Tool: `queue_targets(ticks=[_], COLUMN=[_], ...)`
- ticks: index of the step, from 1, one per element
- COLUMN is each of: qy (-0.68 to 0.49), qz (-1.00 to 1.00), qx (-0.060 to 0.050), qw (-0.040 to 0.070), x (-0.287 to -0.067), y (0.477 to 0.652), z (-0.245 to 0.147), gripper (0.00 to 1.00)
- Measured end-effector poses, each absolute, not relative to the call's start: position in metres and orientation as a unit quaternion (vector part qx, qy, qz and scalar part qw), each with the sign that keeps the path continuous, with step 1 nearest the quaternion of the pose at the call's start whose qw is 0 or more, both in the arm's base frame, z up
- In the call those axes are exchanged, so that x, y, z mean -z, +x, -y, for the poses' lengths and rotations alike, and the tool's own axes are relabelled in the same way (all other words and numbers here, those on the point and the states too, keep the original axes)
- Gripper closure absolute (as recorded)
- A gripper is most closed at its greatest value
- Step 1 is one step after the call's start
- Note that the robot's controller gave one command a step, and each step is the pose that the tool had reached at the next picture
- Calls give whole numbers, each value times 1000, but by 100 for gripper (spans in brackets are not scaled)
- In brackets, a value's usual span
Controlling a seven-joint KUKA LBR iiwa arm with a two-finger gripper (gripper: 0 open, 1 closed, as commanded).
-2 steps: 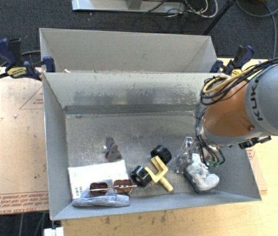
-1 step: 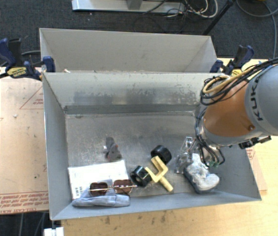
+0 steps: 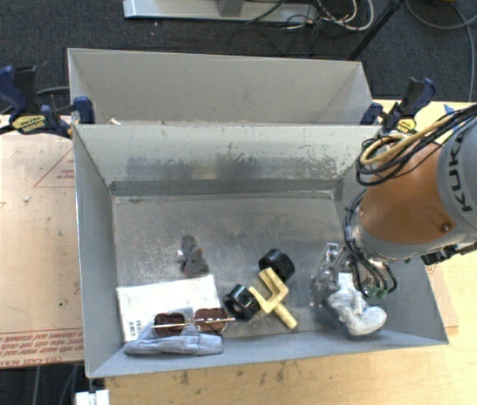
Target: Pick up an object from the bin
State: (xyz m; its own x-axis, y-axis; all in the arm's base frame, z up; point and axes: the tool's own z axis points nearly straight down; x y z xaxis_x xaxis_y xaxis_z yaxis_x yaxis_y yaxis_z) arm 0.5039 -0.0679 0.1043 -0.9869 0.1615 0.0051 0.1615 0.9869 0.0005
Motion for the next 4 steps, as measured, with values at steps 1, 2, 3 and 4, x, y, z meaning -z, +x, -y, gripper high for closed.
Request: queue_targets(ticks=[1, 2, 3, 4], qy=[-82, -66, -61, -62], qz=[997, 998, 998, 998], qx=[2, -2, 1, 1], qw=[2, -2, 0, -2], x=[-133, -130, -143, -145], y=[501, 518, 510, 505], z=[73, 95, 82, 85], gripper=[100, 100, 100, 100])
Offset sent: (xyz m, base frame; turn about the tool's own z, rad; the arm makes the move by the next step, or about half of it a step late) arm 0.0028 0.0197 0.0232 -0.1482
